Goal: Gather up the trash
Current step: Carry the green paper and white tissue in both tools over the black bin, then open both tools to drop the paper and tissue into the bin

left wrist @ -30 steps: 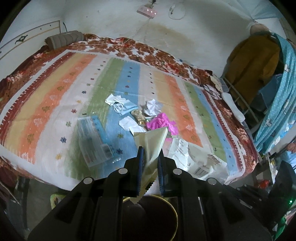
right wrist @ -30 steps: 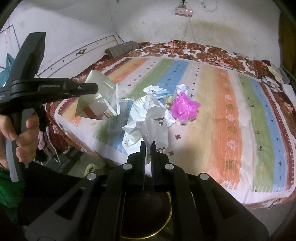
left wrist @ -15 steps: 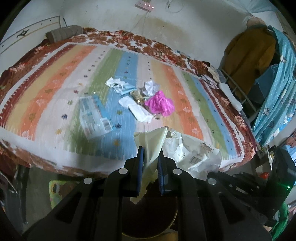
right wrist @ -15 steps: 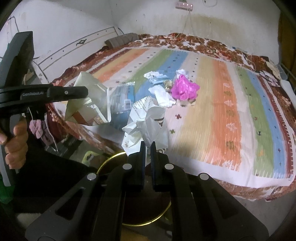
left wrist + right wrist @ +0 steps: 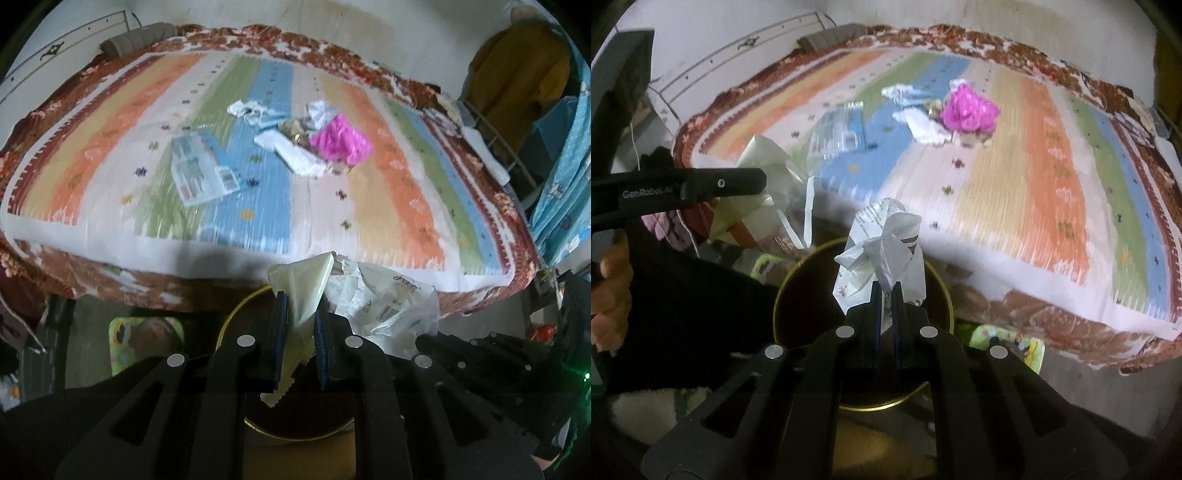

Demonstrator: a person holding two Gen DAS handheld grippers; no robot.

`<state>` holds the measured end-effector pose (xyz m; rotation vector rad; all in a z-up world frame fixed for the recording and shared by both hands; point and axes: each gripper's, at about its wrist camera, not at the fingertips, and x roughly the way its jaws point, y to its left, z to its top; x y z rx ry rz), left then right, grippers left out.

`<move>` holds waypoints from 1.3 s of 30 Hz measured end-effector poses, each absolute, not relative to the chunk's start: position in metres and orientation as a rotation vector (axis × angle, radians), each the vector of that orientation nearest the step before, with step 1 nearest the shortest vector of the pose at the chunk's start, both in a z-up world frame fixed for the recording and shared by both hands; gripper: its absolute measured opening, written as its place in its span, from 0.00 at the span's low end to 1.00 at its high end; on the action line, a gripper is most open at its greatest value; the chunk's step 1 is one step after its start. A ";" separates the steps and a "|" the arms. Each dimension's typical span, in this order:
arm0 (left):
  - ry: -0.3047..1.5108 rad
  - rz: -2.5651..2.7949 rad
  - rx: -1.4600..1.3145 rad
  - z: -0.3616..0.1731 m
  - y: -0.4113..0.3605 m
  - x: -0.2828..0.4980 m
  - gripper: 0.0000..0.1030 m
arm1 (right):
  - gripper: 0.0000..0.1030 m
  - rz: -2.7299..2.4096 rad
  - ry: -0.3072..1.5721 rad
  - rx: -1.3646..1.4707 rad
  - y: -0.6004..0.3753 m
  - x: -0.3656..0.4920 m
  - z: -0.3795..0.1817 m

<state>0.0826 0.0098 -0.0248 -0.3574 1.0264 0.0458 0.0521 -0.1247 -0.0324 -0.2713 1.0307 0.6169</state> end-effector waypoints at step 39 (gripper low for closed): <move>1.242 0.100 -0.565 -0.086 0.024 0.103 0.58 | 0.41 0.561 1.245 -0.166 -0.125 0.075 -0.070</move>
